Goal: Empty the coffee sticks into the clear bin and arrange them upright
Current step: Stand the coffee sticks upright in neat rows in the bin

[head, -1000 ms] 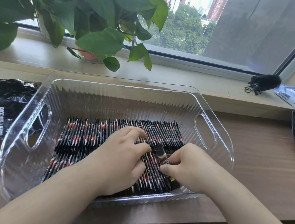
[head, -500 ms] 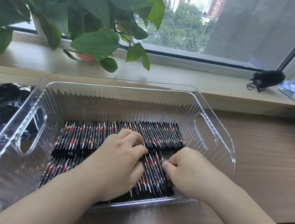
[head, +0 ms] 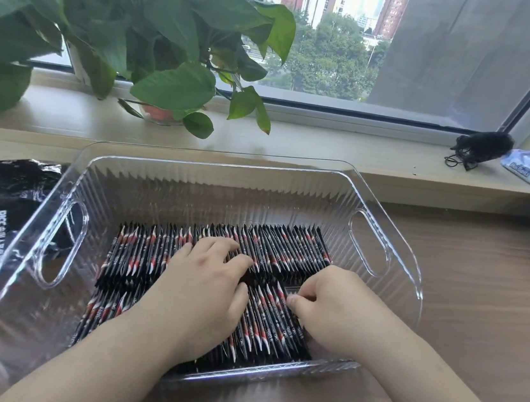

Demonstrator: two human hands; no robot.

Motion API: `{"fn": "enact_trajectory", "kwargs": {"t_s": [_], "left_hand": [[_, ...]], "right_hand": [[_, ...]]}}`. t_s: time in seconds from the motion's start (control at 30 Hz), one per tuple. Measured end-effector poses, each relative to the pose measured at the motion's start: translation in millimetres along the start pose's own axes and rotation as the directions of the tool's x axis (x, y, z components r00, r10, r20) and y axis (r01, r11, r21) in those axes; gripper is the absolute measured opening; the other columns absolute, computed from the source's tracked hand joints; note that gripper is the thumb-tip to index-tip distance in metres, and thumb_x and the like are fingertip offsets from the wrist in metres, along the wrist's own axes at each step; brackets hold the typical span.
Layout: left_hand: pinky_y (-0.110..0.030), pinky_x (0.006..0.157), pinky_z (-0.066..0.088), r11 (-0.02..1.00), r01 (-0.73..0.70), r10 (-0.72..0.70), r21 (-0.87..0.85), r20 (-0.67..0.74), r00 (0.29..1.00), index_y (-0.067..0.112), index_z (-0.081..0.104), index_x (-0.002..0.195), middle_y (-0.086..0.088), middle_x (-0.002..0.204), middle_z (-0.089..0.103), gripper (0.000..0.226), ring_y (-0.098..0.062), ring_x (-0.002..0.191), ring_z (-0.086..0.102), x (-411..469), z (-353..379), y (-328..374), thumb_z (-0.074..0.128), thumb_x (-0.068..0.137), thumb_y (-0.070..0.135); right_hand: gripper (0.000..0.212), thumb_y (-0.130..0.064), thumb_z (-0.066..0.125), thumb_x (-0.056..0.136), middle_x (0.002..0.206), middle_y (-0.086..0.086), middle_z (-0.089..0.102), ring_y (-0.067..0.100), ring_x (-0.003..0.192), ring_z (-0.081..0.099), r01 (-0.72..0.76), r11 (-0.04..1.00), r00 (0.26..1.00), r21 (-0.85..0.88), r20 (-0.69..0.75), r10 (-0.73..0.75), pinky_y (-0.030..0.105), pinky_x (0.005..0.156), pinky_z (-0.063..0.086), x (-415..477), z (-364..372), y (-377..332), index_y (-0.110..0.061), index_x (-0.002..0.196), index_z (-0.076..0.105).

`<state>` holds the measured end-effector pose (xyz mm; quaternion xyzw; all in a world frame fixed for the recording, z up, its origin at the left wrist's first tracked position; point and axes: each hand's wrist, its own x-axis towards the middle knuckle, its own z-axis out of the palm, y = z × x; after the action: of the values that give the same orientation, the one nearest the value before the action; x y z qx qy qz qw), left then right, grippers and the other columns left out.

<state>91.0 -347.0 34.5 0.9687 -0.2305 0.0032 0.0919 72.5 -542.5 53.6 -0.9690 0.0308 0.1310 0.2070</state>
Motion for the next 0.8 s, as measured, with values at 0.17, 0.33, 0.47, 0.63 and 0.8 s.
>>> {"fn": "enact_trajectory", "kwargs": {"t_s": [0.17,0.33,0.47,0.63,0.8], "left_hand": [[-0.032,0.118,0.022,1.0,0.003,-0.003,-0.017,-0.022,1.0,0.03,0.039,0.146,0.008,0.153,0.032,0.045,-0.01,0.142,0.021,1,0,-2,0.031,0.102,0.034],[-0.032,0.118,0.022,1.0,0.0,0.0,-0.007,-0.014,1.0,0.029,0.039,0.146,0.008,0.152,0.032,0.045,-0.011,0.142,0.021,1,0,-1,0.032,0.102,0.033],[-0.033,0.118,0.023,1.0,0.001,-0.002,-0.023,-0.028,1.0,0.03,0.04,0.145,0.009,0.151,0.034,0.044,-0.011,0.141,0.024,1,0,-3,0.033,0.102,0.034],[-0.038,0.115,0.03,1.0,-0.022,0.021,-0.008,-0.042,0.999,0.028,0.048,0.14,0.005,0.146,0.043,0.054,-0.015,0.138,0.033,3,-2,-7,0.02,0.097,0.043],[-0.04,0.105,0.042,0.999,-0.019,0.021,0.032,-0.09,0.996,0.025,0.058,0.134,0.001,0.133,0.057,0.063,-0.02,0.127,0.049,1,-13,-7,0.017,0.094,0.052]], "right_hand": [[0.035,-0.028,0.057,0.101,0.069,0.014,0.073,0.019,0.051,0.071,-0.076,0.981,0.997,0.18,0.026,0.073,0.044,0.064,0.064,0,-2,2,-0.002,0.081,0.07],[0.042,-0.03,0.055,0.102,0.066,0.013,0.074,0.02,0.055,0.072,-0.047,0.991,0.996,0.123,0.085,0.036,0.039,0.067,0.064,-3,-3,2,0.004,0.082,0.068],[0.043,-0.032,0.056,0.1,0.068,0.012,0.074,0.028,0.067,0.073,-0.013,0.999,0.994,0.043,0.112,0.008,0.044,0.074,0.062,-7,-6,2,-0.003,0.073,0.071],[0.051,-0.036,0.057,0.099,0.047,0.006,0.042,0.019,0.046,0.036,-0.031,0.999,0.998,0.016,0.064,0.03,0.031,0.049,0.038,-11,-2,5,-0.01,0.056,0.046],[0.049,-0.045,0.055,0.099,0.058,0.004,0.044,0.018,0.051,0.039,-0.053,0.998,0.994,0.028,-0.091,0.055,0.026,0.047,0.032,-19,3,0,-0.007,0.069,0.05]]}}
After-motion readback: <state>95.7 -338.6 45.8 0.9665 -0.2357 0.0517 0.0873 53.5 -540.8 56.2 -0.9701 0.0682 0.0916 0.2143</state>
